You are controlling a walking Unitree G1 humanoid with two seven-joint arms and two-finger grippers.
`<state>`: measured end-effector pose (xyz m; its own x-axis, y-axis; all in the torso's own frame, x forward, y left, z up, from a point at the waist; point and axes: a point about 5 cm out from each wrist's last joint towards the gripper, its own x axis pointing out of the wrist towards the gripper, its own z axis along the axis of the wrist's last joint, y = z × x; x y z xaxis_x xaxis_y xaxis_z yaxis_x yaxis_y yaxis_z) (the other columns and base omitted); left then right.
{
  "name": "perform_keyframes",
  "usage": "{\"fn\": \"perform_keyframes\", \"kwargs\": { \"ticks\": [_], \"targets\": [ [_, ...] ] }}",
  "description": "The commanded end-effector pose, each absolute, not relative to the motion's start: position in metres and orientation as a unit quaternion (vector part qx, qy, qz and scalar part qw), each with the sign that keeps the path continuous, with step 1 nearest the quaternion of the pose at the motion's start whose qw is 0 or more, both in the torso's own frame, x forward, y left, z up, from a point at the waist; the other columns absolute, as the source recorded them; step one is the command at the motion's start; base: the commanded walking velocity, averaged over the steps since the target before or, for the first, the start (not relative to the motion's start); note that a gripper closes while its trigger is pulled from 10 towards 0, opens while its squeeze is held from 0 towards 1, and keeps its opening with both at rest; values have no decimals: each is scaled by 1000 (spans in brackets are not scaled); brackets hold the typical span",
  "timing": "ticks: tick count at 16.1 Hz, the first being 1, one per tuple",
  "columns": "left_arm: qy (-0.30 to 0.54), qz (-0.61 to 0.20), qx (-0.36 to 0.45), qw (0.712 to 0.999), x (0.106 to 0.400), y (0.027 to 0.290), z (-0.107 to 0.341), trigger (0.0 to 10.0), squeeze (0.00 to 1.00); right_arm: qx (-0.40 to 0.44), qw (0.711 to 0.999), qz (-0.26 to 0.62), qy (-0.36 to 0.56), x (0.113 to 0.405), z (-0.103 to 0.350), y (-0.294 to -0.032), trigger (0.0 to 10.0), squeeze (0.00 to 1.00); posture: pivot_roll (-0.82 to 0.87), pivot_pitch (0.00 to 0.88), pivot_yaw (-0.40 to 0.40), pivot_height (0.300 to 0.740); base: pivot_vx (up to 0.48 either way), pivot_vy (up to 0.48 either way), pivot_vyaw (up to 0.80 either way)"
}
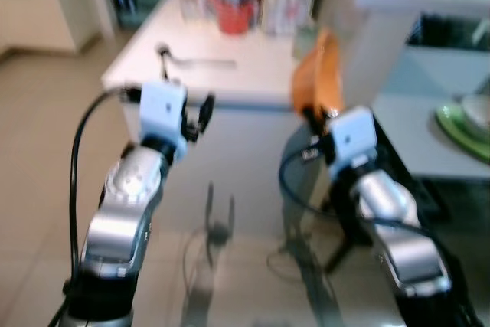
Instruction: Setting the table
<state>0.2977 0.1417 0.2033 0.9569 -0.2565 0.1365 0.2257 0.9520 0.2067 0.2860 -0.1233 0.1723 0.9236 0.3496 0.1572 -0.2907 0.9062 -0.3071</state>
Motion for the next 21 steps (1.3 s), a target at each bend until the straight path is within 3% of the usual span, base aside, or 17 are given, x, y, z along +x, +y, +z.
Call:
{"fn": "perform_keyframes", "kwargs": {
  "ticks": [1,11,16,21],
  "targets": [
    [-73,-118,101,985,299,141,199,10000,0,-150,968,162,-116,287,179,-123,10000,0,21,0,-58,740,0,-472,0],
    [-65,-132,130,981,304,137,193,10000,0,-175,974,98,-106,297,185,-158,10000,0,4,0,-33,740,0,-471,0],
    [-67,-146,129,978,303,130,192,10000,0,-185,974,83,-102,295,183,-162,10000,0,6,0,-32,740,0,-469,0],
    [-66,-136,133,980,304,140,194,10000,0,-188,976,73,-87,298,178,-160,10000,0,8,0,-32,740,0,-470,0]
  ]
}}
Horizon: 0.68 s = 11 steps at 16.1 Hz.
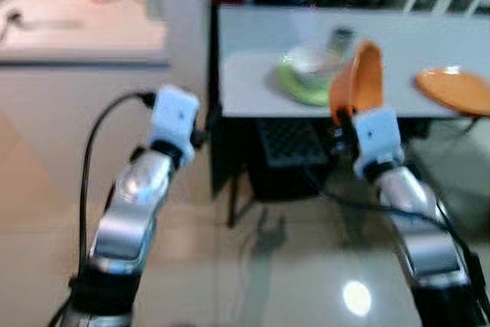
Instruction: Setting the table
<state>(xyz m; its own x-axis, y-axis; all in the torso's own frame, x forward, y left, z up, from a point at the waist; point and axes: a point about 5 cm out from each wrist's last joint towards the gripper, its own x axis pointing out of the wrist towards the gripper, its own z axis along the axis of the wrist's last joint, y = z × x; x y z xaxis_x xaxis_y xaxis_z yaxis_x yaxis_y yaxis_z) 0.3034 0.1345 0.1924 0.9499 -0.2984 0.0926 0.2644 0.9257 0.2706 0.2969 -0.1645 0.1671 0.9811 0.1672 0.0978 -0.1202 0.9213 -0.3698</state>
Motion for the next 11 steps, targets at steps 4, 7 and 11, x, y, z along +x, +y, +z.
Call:
{"fn": "perform_keyframes", "kwargs": {
  "ticks": [4,7,11],
  "targets": [
    [-67,-139,125,980,304,134,193,10000,0,-189,976,70,-81,299,176,-165,10000,0,8,0,-38,740,0,-474,0],
    [-66,-136,131,980,303,139,193,10000,0,-189,976,75,-80,299,175,-159,10000,0,11,0,-38,740,0,-471,0],
    [-68,-140,130,979,303,136,192,10000,0,-192,975,80,-81,298,175,-159,10000,0,3,0,-36,740,0,-471,0]
  ]
}}
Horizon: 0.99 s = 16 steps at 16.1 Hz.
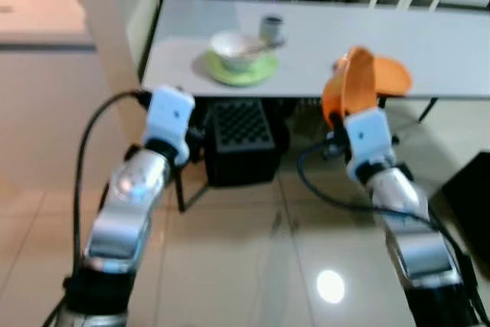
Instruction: Setting the table
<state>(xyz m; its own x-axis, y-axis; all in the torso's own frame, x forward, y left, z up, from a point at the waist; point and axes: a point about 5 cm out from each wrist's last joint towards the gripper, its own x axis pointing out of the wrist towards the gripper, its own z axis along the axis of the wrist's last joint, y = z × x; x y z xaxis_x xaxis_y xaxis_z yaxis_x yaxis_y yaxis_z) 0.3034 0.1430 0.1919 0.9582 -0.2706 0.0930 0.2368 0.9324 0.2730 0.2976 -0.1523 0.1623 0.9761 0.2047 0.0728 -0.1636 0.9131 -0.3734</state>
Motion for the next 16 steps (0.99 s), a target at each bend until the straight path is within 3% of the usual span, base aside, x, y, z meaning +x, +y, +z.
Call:
{"fn": "perform_keyframes", "kwargs": {
  "ticks": [1,8,16],
  "targets": [
    [-68,-140,129,979,303,136,192,10000,0,-193,975,80,-81,298,175,-159,10000,0,3,0,-36,740,0,-472,0],
    [-73,-136,126,980,303,136,192,10000,0,-196,974,83,-81,299,174,-159,10000,0,2,0,-38,740,0,-461,0],
    [-75,-109,100,986,309,141,197,10000,0,-178,978,84,-72,301,174,-156,10000,0,-1,0,-41,740,0,0,0]
  ]
}}
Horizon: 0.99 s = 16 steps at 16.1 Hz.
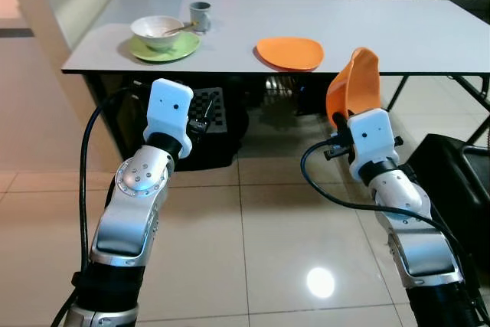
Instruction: Setting the table
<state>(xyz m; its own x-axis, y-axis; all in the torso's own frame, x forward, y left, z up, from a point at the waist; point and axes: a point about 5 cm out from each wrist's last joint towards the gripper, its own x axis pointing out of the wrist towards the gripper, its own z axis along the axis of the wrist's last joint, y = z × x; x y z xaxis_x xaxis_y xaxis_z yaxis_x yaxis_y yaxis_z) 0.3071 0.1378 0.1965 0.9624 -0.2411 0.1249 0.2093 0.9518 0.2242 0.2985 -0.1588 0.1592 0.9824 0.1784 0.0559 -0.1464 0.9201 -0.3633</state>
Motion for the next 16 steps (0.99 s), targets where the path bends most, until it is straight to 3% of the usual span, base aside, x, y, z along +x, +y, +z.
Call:
{"fn": "perform_keyframes", "kwargs": {
  "ticks": [1,9,12,16],
  "targets": [
    [-75,-108,99,986,309,141,197,10000,0,-177,978,84,-71,301,174,-156,10000,0,-1,0,-41,740,244,0,0],
    [-68,-106,94,988,310,142,197,10000,0,-159,982,78,-70,301,175,-156,10000,0,-2,0,-39,740,376,0,0],
    [-67,-108,94,987,310,142,197,10000,0,-160,982,79,-68,301,175,-156,10000,0,-3,0,-35,740,415,0,-585],
    [-66,-110,96,987,310,142,198,10000,0,-162,981,78,-70,302,177,-156,10000,0,-4,0,-34,740,414,0,0]
  ]
}}
